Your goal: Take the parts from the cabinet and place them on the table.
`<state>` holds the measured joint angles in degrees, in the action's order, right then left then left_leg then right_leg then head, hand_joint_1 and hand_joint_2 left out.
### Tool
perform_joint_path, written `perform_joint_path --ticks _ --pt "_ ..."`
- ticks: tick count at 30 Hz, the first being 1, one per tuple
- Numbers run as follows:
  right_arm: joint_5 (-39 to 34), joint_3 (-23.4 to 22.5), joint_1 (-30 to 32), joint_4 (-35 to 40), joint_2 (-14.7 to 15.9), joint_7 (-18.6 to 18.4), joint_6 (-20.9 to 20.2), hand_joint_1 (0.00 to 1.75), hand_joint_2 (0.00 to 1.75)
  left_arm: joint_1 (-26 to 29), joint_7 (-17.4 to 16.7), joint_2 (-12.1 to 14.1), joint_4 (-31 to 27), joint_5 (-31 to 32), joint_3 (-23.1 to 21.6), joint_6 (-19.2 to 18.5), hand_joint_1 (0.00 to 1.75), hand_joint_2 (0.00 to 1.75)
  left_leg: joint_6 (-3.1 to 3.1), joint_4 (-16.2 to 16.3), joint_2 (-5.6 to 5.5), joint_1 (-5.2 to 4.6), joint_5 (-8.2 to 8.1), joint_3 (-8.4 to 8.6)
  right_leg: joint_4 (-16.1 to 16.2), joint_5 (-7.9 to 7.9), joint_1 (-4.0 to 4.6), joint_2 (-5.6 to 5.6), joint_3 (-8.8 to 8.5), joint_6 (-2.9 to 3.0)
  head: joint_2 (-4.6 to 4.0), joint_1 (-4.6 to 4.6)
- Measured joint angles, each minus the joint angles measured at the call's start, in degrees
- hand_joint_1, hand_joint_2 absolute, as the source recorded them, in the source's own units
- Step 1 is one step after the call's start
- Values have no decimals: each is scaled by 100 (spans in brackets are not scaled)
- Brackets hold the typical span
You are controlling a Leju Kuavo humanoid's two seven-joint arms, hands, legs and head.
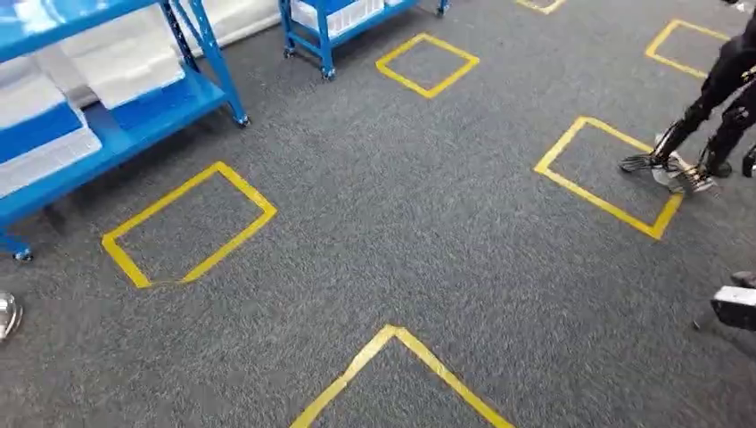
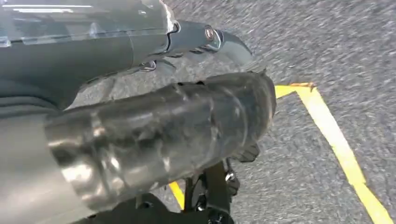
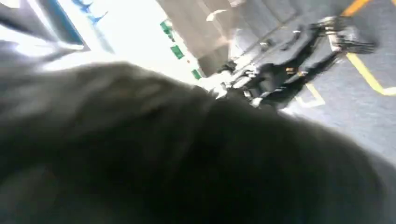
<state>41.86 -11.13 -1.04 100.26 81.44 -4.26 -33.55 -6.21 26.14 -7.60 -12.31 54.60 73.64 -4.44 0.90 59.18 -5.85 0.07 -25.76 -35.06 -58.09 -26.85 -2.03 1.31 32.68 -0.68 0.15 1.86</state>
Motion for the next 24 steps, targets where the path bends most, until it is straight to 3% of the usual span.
perform_joint_path --ticks 1,2,4,5,6,8,9,10,14,15,16,17,19,20,21,22,23,24 --pt "15 -20 50 4 -5 9 7 0 0 -2 -2 -2 0 7 0 -2 0 0 -21 218 321 -31 -164 -110 12 -1 7 -71 -16 52 0 6" --pt "35 -57 79 4 -2 20 7 0 0 -11 -2 -2 0 15 0 0 0 0 -33 624 462 -12 -398 -306 9 -5 21 -148 -16 75 0 6" --pt "59 -96 102 7 -17 20 9 0 0 -15 -2 -2 0 17 0 0 0 0 -49 1532 532 5 -787 -729 1 -16 49 -292 -11 90 0 13" --pt "59 -96 121 9 -35 20 11 0 0 -13 -2 -2 0 17 0 2 0 0 -58 1737 538 6 -802 -822 -3 -22 53 -370 -13 98 0 9" --pt "59 -96 143 9 -55 33 11 0 0 -6 -2 -2 0 17 0 7 0 0 -59 1631 542 6 -679 -762 -7 -28 57 -437 -21 98 0 9" --pt "59 -98 159 13 -59 35 13 0 0 0 -4 0 0 17 0 17 0 0 -21 799 608 -2 -228 -312 -20 -56 63 -559 -47 82 0 11" --pt "72 -105 161 13 -59 33 18 0 0 -4 -4 6 0 17 0 24 0 0 34 228 778 -17 -3 6 -24 -77 74 -626 -77 75 0 9" --pt "74 -107 167 13 -66 33 22 0 0 -11 -4 11 0 17 0 28 0 0 65 -30 1018 -81 -75 129 -36 -97 105 -679 -84 45 0 6" --pt "157 -107 205 15 -116 35 61 0 0 -8 -2 9 0 13 0 31 0 0 164 -101 771 -96 -16 108 -5 -97 128 -930 -127 -55 0 2" --pt "179 -109 225 15 -125 35 74 0 0 0 -2 6 0 11 0 33 0 0 221 -195 733 -41 45 175 -30 -157 85 -786 -143 -101 0 2" --pt "186 -109 220 13 -147 35 88 0 0 2 -2 6 0 4 0 33 0 0 238 -225 664 -39 65 186 -170 -274 67 -425 -103 -119 0 -7" --pt "195 -109 222 15 -173 35 107 0 0 -1 -2 4 0 0 0 33 0 0 251 -225 625 -35 72 179 -486 -483 55 -243 53 -127 0 -11" --pt "231 -109 268 11 -238 44 116 0 0 -11 -2 4 0 -2 0 35 0 0 263 -219 505 -36 78 172 -1387 -887 45 -143 502 -164 0 -13" --pt "253 -109 301 2 -273 52 118 0 0 -10 -2 4 0 -4 0 35 0 0 263 -211 435 -42 78 163 -1675 -944 38 -142 660 -178 0 -13" --pt "260 -109 316 2 -311 68 120 0 0 -7 -2 4 0 -7 0 35 0 0 262 -197 366 -41 77 164 -1709 -854 30 -140 699 -187 0 -13" --pt "264 -109 316 2 -341 70 125 0 0 -4 -2 4 0 -7 0 35 0 0 257 -178 298 -39 73 166 -1494 -649 13 -137 616 -195 0 -13" --pt "271 -109 316 2 -350 72 131 0 0 -4 -2 4 0 -7 0 35 0 0 239 -148 223 -29 60 167 -1052 -362 -8 -124 419 -199 0 -13" --pt "273 -109 316 2 -352 77 140 0 0 -1 -2 2 0 -7 0 35 0 0 209 -99 152 -22 35 160 -482 -61 -40 -25 157 -213 -2 -13"
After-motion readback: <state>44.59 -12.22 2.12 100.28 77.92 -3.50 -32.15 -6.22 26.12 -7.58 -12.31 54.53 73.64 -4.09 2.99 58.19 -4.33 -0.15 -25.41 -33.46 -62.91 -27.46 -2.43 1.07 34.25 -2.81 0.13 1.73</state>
